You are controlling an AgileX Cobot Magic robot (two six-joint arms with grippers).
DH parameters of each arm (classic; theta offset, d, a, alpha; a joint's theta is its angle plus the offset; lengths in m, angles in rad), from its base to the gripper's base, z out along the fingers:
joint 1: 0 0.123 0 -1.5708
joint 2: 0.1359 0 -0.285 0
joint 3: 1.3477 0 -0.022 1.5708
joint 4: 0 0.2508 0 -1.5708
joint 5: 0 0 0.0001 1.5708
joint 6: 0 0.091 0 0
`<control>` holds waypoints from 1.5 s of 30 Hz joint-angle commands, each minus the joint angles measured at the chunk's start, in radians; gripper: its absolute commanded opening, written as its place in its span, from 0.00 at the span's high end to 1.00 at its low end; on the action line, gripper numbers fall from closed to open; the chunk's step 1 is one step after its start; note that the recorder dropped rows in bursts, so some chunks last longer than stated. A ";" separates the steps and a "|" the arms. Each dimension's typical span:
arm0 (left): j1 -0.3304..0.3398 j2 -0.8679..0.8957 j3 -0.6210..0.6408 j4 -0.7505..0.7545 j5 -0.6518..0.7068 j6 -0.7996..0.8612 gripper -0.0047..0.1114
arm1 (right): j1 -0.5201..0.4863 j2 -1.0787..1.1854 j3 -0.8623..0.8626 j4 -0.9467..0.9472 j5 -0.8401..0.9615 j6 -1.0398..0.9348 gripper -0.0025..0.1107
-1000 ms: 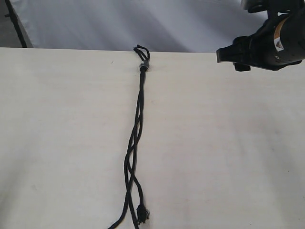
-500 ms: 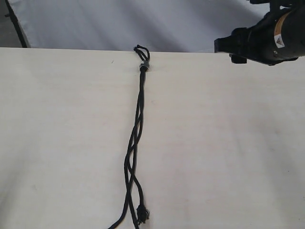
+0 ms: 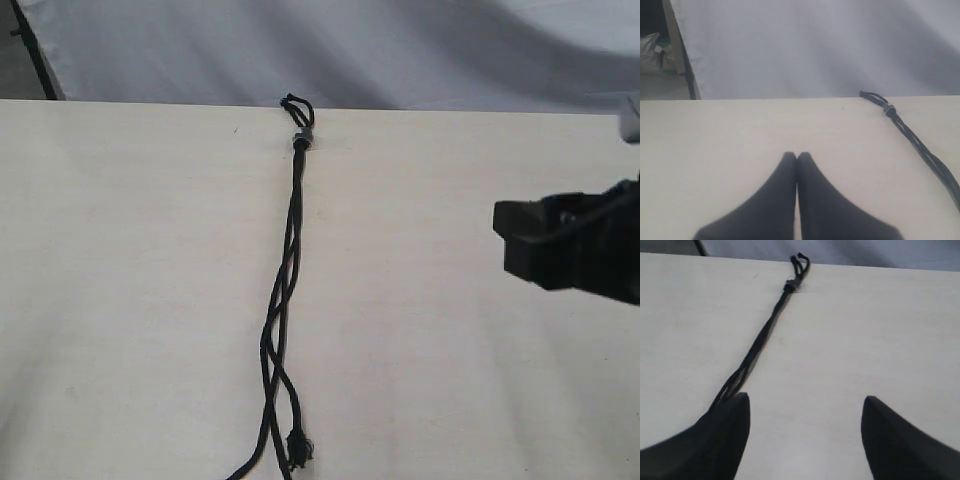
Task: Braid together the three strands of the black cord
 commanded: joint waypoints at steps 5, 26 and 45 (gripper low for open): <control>0.004 -0.004 0.003 -0.015 0.003 0.002 0.96 | 0.004 -0.422 0.354 0.708 -0.266 -0.832 0.44; 0.004 -0.004 0.003 -0.014 0.005 0.002 0.96 | -0.662 -0.817 0.485 0.729 -0.275 -0.840 0.44; 0.004 -0.004 0.003 -0.014 0.005 -0.003 0.96 | -0.438 -0.817 0.485 0.749 -0.192 -1.080 0.66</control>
